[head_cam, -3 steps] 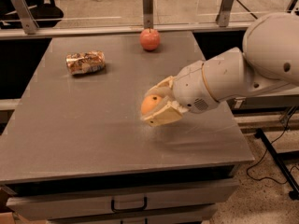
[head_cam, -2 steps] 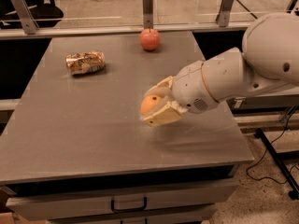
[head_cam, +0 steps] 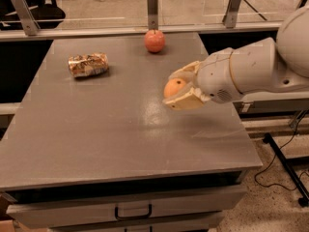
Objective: Move orange near apple
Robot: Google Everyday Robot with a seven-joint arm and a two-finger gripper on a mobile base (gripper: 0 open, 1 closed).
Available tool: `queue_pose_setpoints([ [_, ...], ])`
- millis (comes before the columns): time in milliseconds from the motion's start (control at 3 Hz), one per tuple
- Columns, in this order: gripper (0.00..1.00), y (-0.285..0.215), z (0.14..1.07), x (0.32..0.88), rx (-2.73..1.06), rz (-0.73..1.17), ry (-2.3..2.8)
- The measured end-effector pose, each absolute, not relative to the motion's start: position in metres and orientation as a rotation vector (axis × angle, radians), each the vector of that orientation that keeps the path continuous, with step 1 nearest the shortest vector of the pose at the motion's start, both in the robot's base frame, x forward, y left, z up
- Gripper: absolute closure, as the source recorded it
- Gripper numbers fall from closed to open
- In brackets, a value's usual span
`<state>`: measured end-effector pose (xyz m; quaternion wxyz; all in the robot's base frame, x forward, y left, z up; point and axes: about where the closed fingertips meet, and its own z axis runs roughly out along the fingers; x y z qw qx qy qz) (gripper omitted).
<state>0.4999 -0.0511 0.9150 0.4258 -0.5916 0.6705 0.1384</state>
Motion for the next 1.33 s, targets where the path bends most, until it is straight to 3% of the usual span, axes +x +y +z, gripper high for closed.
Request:
queue_pose_setpoints([
  [667, 1.00, -0.109, 0.961, 0.618, -1.340, 0.120, 1.607],
  [1333, 1.00, -0.111, 0.983, 0.625, -1.323, 0.100, 1.576],
])
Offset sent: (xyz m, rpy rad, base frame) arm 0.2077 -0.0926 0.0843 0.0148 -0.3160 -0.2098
